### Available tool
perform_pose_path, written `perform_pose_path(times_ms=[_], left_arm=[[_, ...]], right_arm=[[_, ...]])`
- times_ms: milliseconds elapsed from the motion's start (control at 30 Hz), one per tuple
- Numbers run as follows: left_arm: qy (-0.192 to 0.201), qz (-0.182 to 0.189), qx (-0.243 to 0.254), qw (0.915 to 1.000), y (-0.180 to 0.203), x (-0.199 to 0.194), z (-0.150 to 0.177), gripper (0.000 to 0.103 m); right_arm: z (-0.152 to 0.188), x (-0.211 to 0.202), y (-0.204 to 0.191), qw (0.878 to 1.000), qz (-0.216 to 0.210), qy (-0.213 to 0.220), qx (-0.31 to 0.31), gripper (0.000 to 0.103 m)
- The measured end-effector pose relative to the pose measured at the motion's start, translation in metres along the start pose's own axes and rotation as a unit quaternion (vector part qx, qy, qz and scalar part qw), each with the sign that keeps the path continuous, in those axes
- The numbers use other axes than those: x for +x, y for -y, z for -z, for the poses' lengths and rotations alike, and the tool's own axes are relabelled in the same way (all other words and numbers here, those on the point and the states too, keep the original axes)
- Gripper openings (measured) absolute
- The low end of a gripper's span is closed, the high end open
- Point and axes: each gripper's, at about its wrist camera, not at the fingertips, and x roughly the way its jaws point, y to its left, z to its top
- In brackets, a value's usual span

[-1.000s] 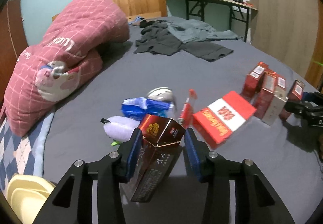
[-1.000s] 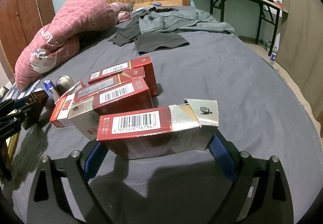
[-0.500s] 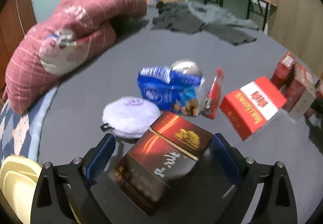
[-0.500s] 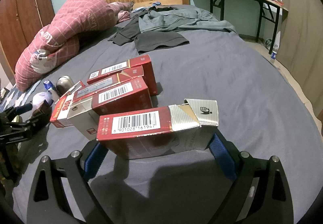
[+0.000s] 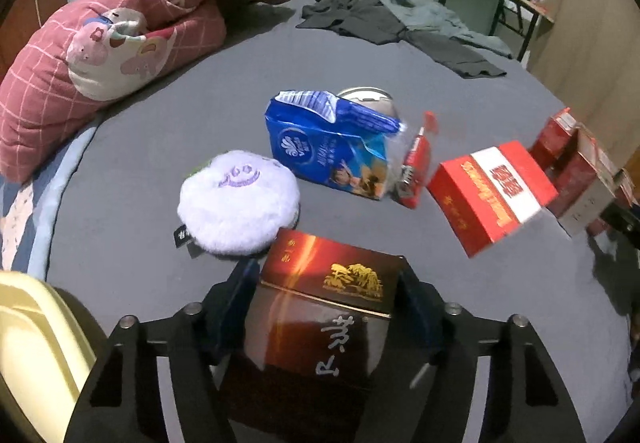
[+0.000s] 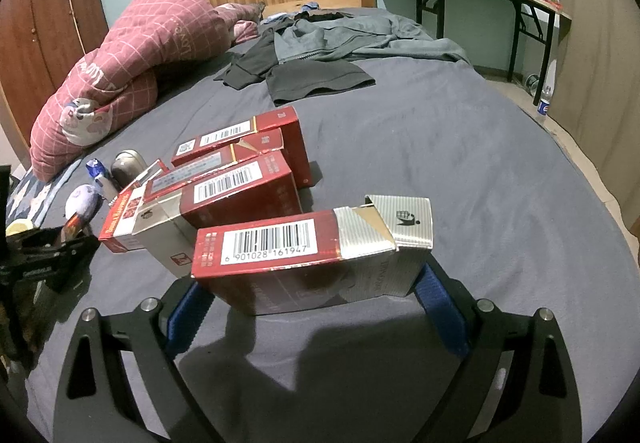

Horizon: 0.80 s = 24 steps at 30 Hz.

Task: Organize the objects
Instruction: 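Lift the Huangshan pack with the left tool while the right tool holds its barcode pack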

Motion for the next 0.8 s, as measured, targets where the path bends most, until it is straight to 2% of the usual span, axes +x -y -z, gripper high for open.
perform_pose_path(times_ms=[100, 200, 267, 333, 467, 500, 567, 600, 800], left_arm=[[-0.007, 0.011, -0.016, 0.9998, -0.004, -0.003, 0.006, 0.063], [-0.018, -0.008, 0.019, 0.9996, 0.009, -0.011, 0.014, 0.063], [-0.022, -0.022, 0.036, 0.9989, 0.015, -0.016, 0.016, 0.067], [-0.027, -0.021, 0.04, 0.9986, 0.018, -0.019, 0.016, 0.085], [-0.037, -0.022, 0.055, 0.9975, 0.022, -0.021, 0.027, 0.085], [-0.036, -0.021, 0.051, 0.9978, 0.022, -0.021, 0.027, 0.084], [-0.034, -0.012, 0.039, 0.9986, 0.018, -0.025, 0.029, 0.072], [-0.026, -0.01, 0.035, 0.999, 0.017, -0.025, 0.028, 0.057], [-0.011, -0.01, 0.026, 0.9995, 0.025, -0.026, 0.03, 0.055]], right_arm=[[0.0, 0.0, 0.001, 1.0, -0.004, 0.0, 0.004, 0.094], [-0.001, -0.001, 0.001, 1.0, -0.006, 0.0, 0.006, 0.094], [-0.001, -0.001, 0.001, 1.0, -0.006, 0.001, 0.007, 0.094], [-0.001, -0.001, 0.001, 1.0, -0.007, 0.001, 0.008, 0.094], [-0.001, -0.001, 0.001, 1.0, -0.009, 0.001, 0.01, 0.094], [-0.001, -0.001, 0.001, 1.0, -0.009, 0.001, 0.01, 0.094], [-0.001, -0.001, 0.001, 1.0, -0.008, 0.001, 0.009, 0.094], [-0.001, -0.001, 0.001, 1.0, -0.008, 0.002, 0.009, 0.094], [-0.001, -0.007, 0.006, 1.0, -0.009, 0.015, 0.016, 0.09]])
